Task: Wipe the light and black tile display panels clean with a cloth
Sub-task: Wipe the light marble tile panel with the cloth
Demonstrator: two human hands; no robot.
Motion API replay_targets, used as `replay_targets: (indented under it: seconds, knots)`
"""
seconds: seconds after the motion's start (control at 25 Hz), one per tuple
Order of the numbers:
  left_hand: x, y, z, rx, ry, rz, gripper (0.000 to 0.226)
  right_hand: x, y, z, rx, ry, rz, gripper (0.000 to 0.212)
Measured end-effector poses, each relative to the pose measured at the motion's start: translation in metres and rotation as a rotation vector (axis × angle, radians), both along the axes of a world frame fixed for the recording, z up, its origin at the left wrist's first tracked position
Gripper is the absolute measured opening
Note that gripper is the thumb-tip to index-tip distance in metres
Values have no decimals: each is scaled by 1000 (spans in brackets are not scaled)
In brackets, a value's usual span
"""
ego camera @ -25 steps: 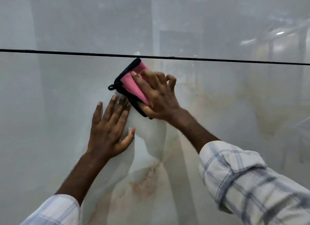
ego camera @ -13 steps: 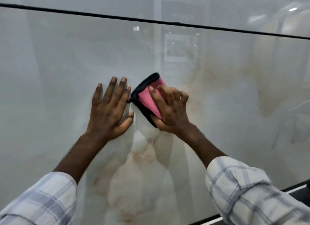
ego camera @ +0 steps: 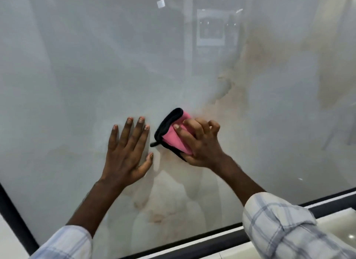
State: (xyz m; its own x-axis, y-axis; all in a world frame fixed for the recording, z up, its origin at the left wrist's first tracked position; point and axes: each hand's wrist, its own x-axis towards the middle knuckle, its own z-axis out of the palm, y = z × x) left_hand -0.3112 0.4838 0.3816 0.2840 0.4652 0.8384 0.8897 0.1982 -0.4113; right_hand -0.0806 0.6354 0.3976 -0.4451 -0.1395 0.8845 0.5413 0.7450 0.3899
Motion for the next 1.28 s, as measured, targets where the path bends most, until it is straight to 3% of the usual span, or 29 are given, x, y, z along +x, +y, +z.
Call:
replay_targets:
  seconds: [0.08, 0.16, 0.28, 0.36, 0.4, 0.44, 0.48, 0.6, 0.64, 0.68, 0.72, 0.84, 0.88, 0.96, 1.04, 1.08, 1.2, 1.28]
  knots:
    - [3, -1, -8, 10, -34, 1, 82, 22, 18, 3, -46, 18, -15, 76]
    - [11, -1, -11, 26, -110, -39, 83, 41, 28, -4, -277, 321, -57, 75]
    - [21, 5, -23, 41, -202, -41, 82, 26, 21, -25, -614, 920, -11, 60]
    - [23, 9, -40, 48, -227, -38, 82, -7, 10, -27, -670, 1139, -51, 54]
    - [25, 11, -48, 39, -240, -51, 81, -22, 2, -24, -662, 1160, -61, 56]
    - [26, 11, -55, 30, -258, -68, 81, -33, -7, -23, -624, 1077, -60, 61]
    - [27, 10, -60, 18, -270, -81, 80, -40, -17, -28, -541, 874, -76, 69]
    - [30, 3, -72, -40, -306, -93, 79, -24, -37, -55, -247, 132, -81, 79]
    - [31, -1, -76, -66, -303, -82, 80, -8, -31, -64, -246, 67, -84, 78]
    - [31, -4, -80, -80, -290, -64, 81, 6, -20, -77, -306, 142, -87, 78]
    - [29, -6, -85, -85, -262, -44, 82, 16, -9, -90, -453, 344, -101, 76]
    - [26, -1, -90, -102, -181, 30, 86, 28, 8, -142, -1112, 1273, -169, 75]
    - [22, -2, -90, -123, -167, 36, 88, 27, 6, -162, -1324, 1488, -184, 75]
    - [16, -6, -93, -120, -134, 63, 86, 22, 1, -184, -1501, 1625, -157, 78]
    - [14, -16, -92, -119, -121, 101, 81, 4, -14, -172, -1401, 1533, -136, 85]
    - [11, -21, -89, -123, -133, 109, 79, -11, -19, -163, -1228, 1379, -109, 81]
    - [2, -27, -83, -130, -118, 153, 77, -55, -62, -123, -629, 591, 0, 71]
    - [1, -26, -83, -147, -117, 148, 78, -53, -61, -110, -432, 239, 37, 81]
